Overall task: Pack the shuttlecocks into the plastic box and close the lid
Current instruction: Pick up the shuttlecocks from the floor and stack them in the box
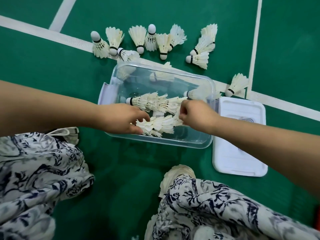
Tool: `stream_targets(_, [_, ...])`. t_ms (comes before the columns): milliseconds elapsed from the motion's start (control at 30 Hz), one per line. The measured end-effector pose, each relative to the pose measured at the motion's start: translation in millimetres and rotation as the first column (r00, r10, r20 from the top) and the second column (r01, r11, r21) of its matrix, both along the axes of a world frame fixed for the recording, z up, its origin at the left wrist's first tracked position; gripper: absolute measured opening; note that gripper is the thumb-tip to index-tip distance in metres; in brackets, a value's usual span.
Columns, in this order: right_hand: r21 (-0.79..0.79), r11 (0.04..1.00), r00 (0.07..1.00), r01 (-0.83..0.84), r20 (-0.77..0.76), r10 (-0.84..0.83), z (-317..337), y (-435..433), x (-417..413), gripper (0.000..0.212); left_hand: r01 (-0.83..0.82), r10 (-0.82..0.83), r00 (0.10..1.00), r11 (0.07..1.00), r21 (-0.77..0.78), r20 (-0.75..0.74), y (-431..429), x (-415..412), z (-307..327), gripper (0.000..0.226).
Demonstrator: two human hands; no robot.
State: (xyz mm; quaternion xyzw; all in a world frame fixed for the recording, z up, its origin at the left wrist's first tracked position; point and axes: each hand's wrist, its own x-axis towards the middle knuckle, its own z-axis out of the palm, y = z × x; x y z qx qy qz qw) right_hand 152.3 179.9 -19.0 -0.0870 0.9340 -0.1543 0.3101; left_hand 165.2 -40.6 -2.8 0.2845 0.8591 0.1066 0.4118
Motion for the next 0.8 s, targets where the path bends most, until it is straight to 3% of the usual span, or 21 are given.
stream_targets(133, [-0.128, 0.887, 0.862, 0.444, 0.330, -0.384, -15, -8, -8, 0.024, -0.035, 0.034, 0.999, 0.999, 0.028, 0.025, 3, -2, 2, 0.046])
stream_targets(267, [-0.050, 0.860, 0.746, 0.508, 0.524, -0.410, -30, -15, 0, 0.028, -0.066, 0.064, 0.998, 0.997, 0.044, 0.025, 4, -6, 1, 0.045])
stream_targets(433, [0.042, 0.873, 0.722, 0.485, 0.545, -0.427, -31, -16, 0, 0.027, -0.062, 0.062, 0.998, 0.998, 0.031, 0.012, 3, -7, 2, 0.044])
stream_targets(500, [0.046, 0.843, 0.694, 0.536, 0.545, -0.471, -24, -15, -3, 0.011, -0.057, 0.057, 0.998, 0.998, 0.022, 0.017, 2, -7, 2, 0.044])
stream_targets(533, [0.041, 0.826, 0.674, 0.562, 0.556, -0.486, -18, -14, -4, 0.011, -0.057, 0.057, 0.998, 0.998, 0.019, 0.018, 2, -7, 2, 0.044])
stream_targets(567, [0.034, 0.803, 0.645, 0.595, 0.576, -0.502, -11, -13, -6, 0.025, -0.057, 0.057, 0.998, 0.998, 0.017, 0.015, 3, -8, 3, 0.044])
stream_targets(667, [-0.037, 0.782, 0.639, 0.622, 0.601, -0.480, 12, -8, -16, 0.044, -0.057, 0.057, 0.998, 0.998, 0.021, -0.006, 9, -12, 5, 0.043])
stream_targets(800, [-0.236, 0.721, 0.697, 0.651, 0.563, -0.445, 43, 7, -33, 0.030, -0.055, 0.058, 0.997, 0.997, 0.056, -0.051, 25, -21, 13, 0.041])
